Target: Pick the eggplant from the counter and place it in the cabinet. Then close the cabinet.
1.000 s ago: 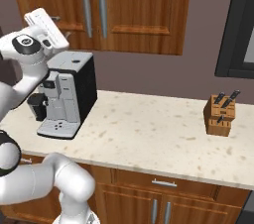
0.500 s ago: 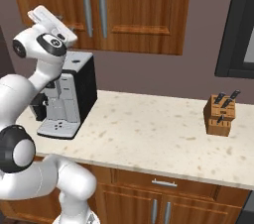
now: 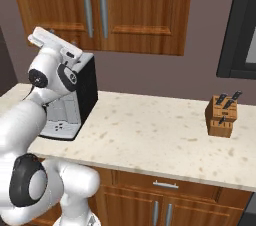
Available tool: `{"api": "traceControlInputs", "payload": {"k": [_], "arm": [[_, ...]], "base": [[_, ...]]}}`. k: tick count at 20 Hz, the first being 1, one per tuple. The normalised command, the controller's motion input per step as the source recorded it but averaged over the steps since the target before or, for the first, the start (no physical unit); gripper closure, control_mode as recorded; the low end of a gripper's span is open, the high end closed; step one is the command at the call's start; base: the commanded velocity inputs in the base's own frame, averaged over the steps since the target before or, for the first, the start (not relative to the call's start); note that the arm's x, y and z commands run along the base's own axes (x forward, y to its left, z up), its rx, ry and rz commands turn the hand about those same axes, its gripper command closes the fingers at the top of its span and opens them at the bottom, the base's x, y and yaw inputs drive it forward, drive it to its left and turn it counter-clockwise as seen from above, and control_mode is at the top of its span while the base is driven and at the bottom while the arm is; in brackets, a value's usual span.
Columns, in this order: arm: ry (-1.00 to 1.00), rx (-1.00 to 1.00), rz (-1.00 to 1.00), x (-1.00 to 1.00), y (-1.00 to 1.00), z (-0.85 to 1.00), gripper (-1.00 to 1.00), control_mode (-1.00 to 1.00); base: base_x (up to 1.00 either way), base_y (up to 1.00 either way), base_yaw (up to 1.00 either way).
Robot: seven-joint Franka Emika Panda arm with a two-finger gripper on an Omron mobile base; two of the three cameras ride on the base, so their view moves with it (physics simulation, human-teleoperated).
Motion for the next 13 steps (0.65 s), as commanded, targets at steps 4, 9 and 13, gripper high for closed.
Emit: {"api": "traceControlInputs", "payload": {"k": [4,9,13], "arm": [[0.00,-0.14,0.13,-1.00,-0.18,0.50,-1.00,-1.00],[0.00,-0.12,0.08,-1.00,-0.29,0.71,-1.00,-1.00],[0.07,-0.13,0.04,-1.00,-0.23,0.42,-1.00,-1.00]], "base": [[0.00,0.00,0.00],[0.00,0.00,0.00],[0.00,0.00,0.00]]}}
